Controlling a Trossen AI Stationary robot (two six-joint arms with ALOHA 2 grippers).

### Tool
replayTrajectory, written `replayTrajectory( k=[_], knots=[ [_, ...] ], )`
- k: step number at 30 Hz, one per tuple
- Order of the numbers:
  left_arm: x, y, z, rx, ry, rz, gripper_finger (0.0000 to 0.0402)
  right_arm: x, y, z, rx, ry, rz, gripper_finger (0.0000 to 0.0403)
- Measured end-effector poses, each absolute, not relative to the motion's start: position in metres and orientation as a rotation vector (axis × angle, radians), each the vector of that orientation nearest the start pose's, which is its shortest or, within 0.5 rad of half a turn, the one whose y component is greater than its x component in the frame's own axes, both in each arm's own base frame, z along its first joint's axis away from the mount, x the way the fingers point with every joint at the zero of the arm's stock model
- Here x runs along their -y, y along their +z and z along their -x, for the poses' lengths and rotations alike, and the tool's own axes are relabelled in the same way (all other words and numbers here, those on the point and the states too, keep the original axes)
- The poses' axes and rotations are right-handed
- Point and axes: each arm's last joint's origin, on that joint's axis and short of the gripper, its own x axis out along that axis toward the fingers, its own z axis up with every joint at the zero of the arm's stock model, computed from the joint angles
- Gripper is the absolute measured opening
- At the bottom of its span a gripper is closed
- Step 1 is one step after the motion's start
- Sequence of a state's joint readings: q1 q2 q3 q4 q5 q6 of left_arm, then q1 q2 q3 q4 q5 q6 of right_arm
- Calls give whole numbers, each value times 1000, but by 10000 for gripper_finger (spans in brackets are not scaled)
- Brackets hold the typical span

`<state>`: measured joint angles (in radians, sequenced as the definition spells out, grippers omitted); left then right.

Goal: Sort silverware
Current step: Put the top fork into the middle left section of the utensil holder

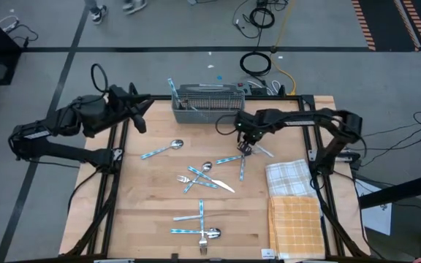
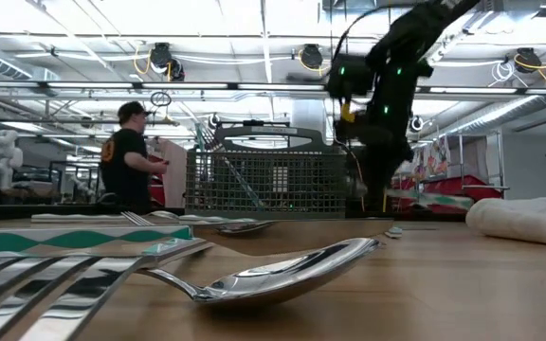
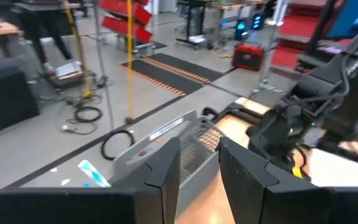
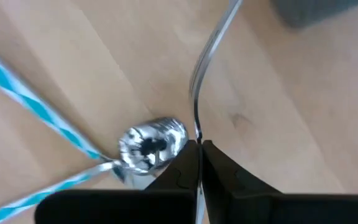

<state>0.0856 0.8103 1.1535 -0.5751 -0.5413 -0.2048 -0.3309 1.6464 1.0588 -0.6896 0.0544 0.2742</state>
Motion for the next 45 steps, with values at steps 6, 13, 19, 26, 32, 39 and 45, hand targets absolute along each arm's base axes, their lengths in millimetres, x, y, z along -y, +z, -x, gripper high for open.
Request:
replayTrajectory(
  k=[6, 13, 19, 26, 32, 39, 45],
  knots=[
    [-24, 401, -132, -39, 558, 181, 116, 84, 250, -283, -876, -462, -397, 0],
    [-23, 356, -127, 117, 509, 236, 116, 72, 339, -294, -113, -377, -250, 0],
    [-23, 336, -122, 228, 496, 255, 116, 82, 361, -308, 234, -364, -99, 0],
    [-23, 324, -123, 201, 516, 243, 116, 113, 322, -342, 295, -329, -76, 0],
    [-23, 317, -124, 175, 522, 243, 116, 147, 284, -357, 283, -450, -24, 0],
    [-23, 317, -124, 175, 523, 243, 116, 180, 271, -383, 264, -450, -4, 0],
    [-23, 317, -124, 171, 524, 241, 116, 185, 260, -392, 215, -455, 22, 0]
  ],
)
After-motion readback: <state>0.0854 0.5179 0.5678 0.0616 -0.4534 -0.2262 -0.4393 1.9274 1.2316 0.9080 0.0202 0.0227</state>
